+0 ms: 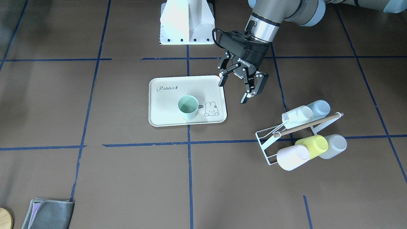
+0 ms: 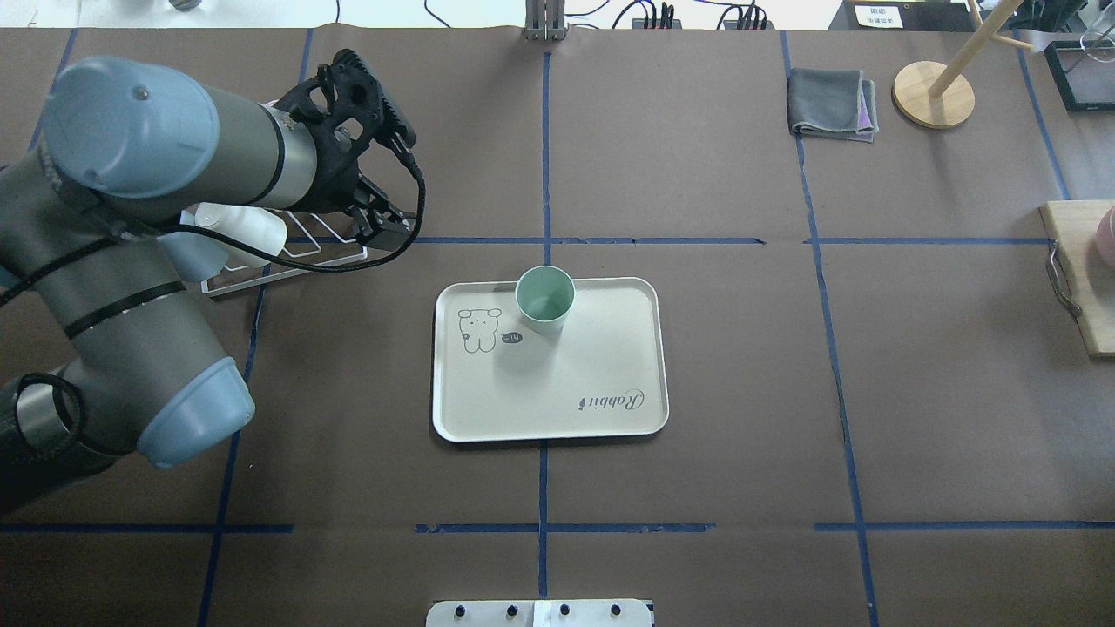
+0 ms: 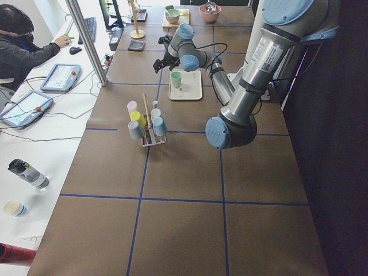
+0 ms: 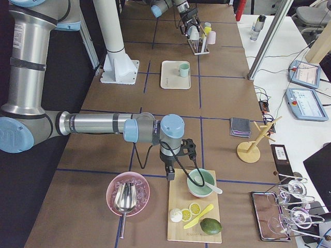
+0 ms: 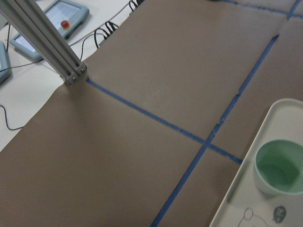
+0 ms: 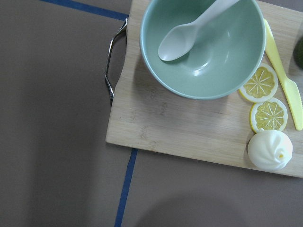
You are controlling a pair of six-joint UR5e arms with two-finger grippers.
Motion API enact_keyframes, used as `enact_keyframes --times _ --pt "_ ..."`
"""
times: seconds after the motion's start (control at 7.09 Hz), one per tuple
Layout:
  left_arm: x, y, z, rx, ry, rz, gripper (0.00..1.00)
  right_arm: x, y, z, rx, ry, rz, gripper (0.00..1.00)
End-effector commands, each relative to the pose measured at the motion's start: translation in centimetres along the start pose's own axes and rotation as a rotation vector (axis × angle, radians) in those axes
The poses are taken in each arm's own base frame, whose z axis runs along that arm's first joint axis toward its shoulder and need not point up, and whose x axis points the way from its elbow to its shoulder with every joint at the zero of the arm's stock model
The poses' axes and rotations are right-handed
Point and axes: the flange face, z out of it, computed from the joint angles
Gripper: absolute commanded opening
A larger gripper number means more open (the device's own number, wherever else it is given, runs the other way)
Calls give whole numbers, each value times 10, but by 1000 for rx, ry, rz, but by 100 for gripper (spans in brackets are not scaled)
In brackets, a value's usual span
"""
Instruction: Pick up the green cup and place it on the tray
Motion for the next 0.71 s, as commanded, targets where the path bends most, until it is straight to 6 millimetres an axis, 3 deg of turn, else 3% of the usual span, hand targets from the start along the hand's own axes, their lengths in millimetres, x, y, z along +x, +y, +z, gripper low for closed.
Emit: enact_keyframes --times 0.0,0.28,0.56 --pt "-84 27 -29 -190 99 -165 99 0 1 0 3 0 -2 100" --pt "-160 89 -48 -310 35 -350 100 1 1 0 4 2 -1 100" --pt "-254 179 -64 -382 18 -583 100 0 1 0 3 2 -2 100"
